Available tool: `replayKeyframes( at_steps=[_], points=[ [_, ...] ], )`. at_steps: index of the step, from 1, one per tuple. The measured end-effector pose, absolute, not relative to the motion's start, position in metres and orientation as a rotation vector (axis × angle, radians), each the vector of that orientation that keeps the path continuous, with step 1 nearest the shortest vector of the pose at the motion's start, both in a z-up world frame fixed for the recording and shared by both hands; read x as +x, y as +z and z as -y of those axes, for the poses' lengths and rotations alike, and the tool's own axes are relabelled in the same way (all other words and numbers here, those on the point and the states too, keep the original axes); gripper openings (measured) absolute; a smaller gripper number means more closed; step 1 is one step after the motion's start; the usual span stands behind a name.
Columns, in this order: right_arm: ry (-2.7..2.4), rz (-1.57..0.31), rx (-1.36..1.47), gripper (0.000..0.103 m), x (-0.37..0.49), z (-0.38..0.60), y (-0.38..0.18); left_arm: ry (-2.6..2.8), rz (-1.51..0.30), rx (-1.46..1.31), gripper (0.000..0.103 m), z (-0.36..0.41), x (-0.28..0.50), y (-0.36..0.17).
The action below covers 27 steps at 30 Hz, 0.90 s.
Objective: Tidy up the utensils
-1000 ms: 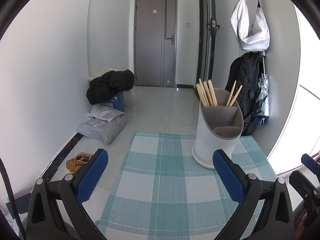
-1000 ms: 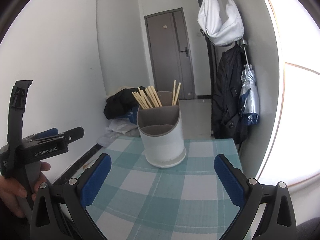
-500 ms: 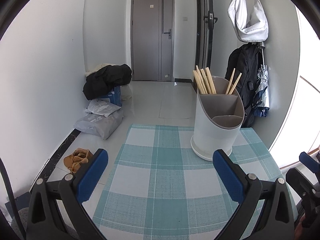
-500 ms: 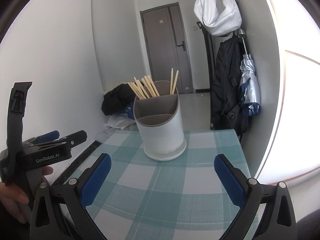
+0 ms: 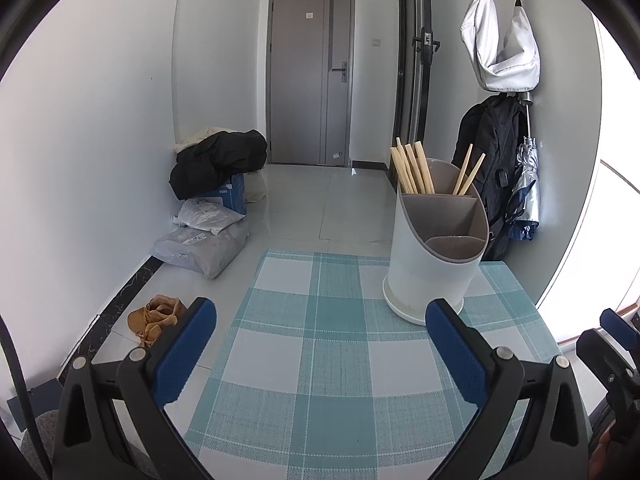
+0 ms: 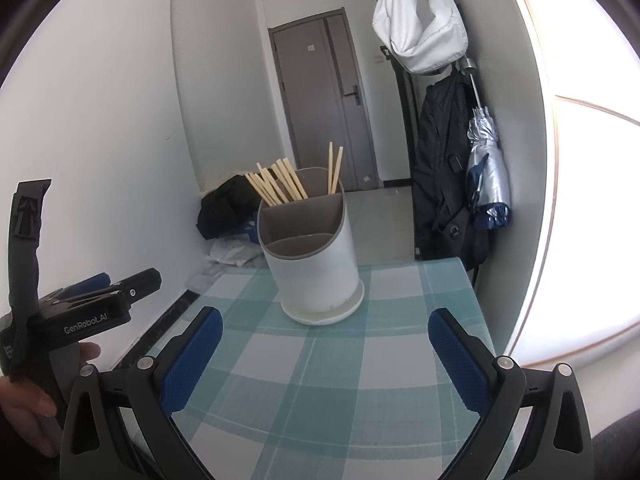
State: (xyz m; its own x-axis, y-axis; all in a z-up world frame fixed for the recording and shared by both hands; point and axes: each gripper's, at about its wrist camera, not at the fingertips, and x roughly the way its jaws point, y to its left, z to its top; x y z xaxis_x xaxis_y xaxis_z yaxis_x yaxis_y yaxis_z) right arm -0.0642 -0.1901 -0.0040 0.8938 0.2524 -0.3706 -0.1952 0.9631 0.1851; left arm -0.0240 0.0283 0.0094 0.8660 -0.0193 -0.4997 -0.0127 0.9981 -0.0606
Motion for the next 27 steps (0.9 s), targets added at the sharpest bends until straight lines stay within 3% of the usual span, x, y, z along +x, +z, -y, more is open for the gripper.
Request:
replayKeyframes(
  at_steps=[27],
  points=[
    [0.231,-0.408,0.152,0.103,-0.0647,0.1899,-0.0027,0.006,-0.493,-0.037,0.102,-0.0208,-0.028,0.0092]
  ],
)
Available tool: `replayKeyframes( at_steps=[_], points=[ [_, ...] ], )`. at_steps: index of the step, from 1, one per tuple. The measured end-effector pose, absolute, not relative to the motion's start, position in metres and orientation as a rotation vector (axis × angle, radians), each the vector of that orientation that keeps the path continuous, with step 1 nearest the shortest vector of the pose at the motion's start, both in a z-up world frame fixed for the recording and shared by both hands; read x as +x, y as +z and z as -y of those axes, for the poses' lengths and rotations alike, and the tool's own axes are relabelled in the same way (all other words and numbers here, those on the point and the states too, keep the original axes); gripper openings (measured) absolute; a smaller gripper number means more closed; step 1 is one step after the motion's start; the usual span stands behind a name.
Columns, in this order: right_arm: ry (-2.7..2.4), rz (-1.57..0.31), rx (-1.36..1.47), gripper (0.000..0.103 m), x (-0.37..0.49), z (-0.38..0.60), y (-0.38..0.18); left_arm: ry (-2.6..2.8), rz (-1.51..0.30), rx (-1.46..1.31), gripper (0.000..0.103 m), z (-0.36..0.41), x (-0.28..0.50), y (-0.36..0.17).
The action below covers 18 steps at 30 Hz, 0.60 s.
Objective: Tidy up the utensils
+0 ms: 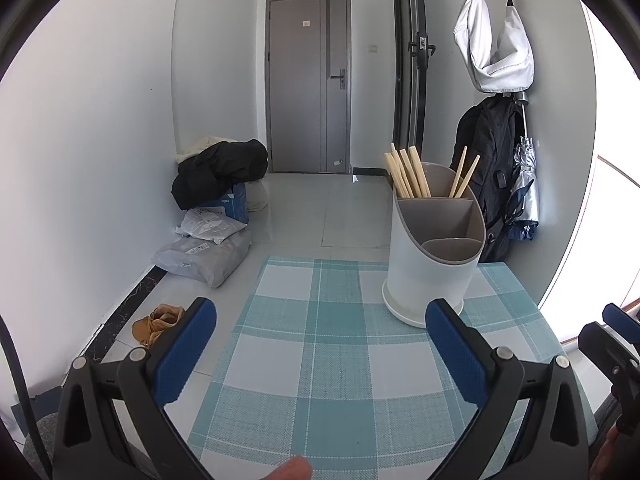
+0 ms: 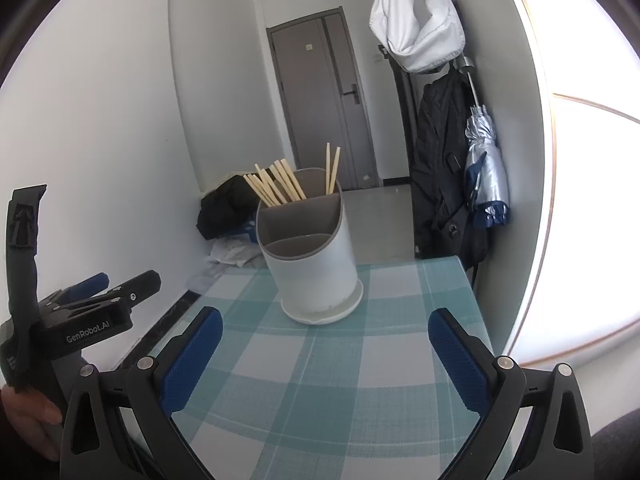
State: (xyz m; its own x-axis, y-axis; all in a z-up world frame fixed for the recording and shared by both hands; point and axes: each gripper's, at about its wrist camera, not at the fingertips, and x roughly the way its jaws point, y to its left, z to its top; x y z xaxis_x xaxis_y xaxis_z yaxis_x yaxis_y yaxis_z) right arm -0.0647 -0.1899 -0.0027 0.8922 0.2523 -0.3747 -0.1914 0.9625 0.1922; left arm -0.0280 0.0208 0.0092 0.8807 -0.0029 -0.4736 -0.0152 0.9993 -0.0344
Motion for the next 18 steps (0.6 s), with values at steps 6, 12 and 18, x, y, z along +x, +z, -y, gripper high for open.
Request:
replayKeyframes(
  at_steps=[6,12,18],
  points=[
    [0.23,-0.417,0.152,0.103,-0.0644,0.1888,-0.0044,0.012,-0.486,-0.046,0.102,-0.0231,-0.029,0.0103],
    [0.23,-0.42,0.147,0.103,-0.0641,0.1874,-0.0051,0.0,-0.493,-0.044,0.102,-0.0213,-0.0283,0.0097],
    [0.228,-0.426,0.147,0.103,-0.0633,0.1861,-0.0056,0.0,-0.481,-0.037,0.102,-0.02,-0.0301,0.0108]
  ],
)
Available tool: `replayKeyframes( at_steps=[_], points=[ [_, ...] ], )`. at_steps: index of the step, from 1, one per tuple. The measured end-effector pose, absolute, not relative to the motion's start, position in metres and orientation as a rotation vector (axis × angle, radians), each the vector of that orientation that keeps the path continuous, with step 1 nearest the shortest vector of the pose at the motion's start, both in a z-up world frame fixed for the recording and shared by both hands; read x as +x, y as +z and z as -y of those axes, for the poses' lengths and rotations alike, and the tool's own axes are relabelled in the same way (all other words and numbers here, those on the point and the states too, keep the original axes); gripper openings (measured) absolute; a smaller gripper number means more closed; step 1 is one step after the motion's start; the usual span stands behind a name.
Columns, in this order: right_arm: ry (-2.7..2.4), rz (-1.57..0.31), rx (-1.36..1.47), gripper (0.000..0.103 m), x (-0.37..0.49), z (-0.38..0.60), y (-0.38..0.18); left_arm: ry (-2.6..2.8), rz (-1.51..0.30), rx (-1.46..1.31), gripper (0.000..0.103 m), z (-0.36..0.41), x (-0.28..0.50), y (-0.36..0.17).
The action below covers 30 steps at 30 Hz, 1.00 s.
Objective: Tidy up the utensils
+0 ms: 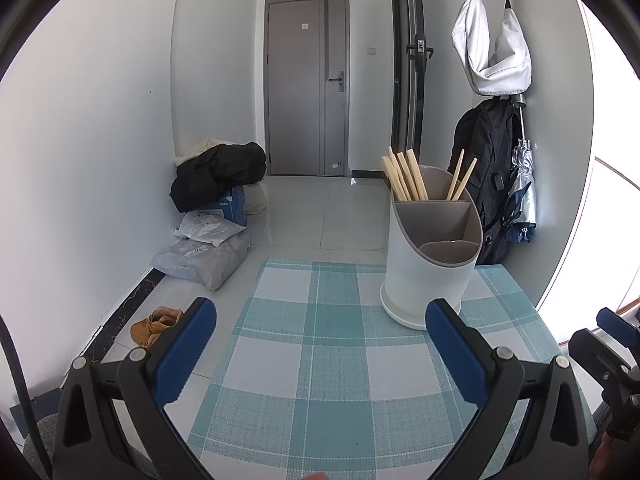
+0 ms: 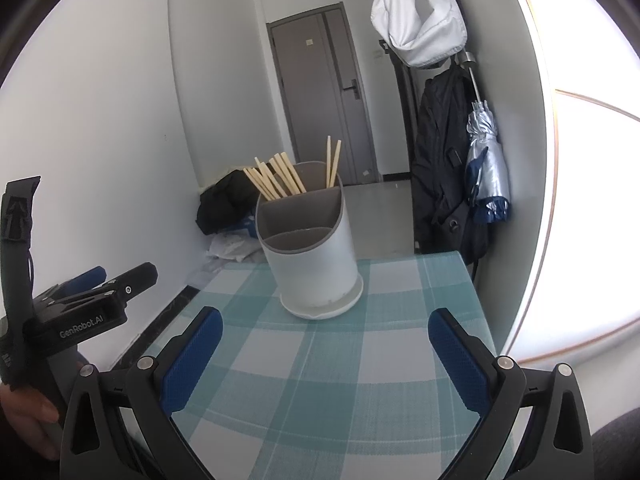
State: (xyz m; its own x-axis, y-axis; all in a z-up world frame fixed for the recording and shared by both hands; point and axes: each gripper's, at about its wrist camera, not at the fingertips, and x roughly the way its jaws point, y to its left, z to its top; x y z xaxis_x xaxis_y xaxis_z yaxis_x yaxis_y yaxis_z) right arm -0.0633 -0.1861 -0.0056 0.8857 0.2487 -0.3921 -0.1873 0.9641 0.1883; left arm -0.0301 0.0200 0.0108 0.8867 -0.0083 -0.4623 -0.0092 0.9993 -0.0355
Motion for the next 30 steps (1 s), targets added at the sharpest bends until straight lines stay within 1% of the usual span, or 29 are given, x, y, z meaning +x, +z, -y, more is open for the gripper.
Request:
replayKeyframes(
  at_steps=[30],
  points=[
    [0.226,-0.439,0.15,0.103,-0.0631,0.1852,-0.0081,0.014,-0.502,-0.051,0.102,-0.0239,-0.0272,0.0082]
  ],
)
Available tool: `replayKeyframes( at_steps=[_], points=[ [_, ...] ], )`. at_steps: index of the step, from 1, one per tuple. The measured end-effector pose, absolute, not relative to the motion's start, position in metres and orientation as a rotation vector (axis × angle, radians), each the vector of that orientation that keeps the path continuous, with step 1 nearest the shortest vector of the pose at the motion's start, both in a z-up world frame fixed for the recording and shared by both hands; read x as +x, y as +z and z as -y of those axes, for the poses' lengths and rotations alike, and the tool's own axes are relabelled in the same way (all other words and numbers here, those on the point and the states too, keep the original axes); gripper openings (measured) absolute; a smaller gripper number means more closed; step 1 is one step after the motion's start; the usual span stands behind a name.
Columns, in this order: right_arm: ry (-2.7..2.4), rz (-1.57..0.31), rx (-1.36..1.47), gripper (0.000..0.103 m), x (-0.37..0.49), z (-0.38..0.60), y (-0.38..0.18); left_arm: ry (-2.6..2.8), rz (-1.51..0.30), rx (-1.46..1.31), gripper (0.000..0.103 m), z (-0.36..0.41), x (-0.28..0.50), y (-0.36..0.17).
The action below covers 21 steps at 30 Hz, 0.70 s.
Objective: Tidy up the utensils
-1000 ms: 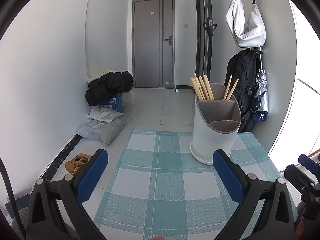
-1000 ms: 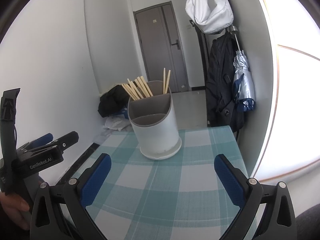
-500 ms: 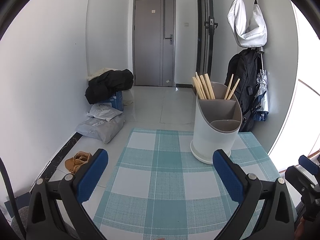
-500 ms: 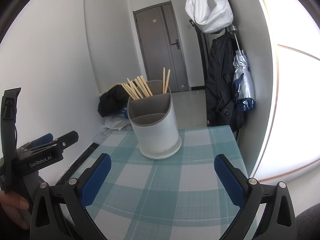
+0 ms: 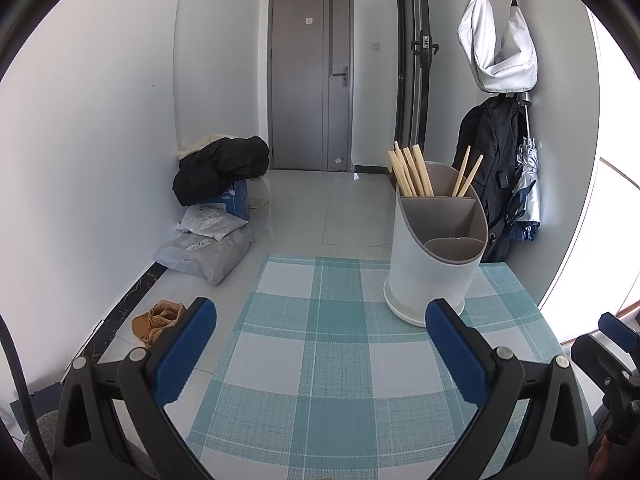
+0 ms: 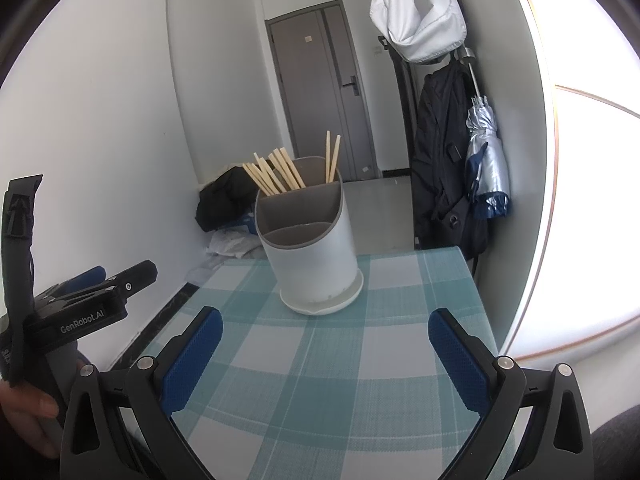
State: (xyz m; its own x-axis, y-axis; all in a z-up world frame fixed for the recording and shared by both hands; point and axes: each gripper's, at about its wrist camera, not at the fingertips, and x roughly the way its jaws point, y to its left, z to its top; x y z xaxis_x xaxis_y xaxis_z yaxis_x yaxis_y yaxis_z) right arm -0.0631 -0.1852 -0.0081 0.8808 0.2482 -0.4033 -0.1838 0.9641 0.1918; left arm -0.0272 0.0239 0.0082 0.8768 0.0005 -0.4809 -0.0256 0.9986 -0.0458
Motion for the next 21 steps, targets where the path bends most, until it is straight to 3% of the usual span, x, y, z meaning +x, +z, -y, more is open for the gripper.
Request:
replayKeyframes(
  at_steps=[21],
  points=[
    [0.226,-0.446,0.15,0.103,-0.0625,0.1842,-0.0082,0.01,-0.513,-0.059,0.102,-0.0239,-0.0261,0.0081]
  ],
)
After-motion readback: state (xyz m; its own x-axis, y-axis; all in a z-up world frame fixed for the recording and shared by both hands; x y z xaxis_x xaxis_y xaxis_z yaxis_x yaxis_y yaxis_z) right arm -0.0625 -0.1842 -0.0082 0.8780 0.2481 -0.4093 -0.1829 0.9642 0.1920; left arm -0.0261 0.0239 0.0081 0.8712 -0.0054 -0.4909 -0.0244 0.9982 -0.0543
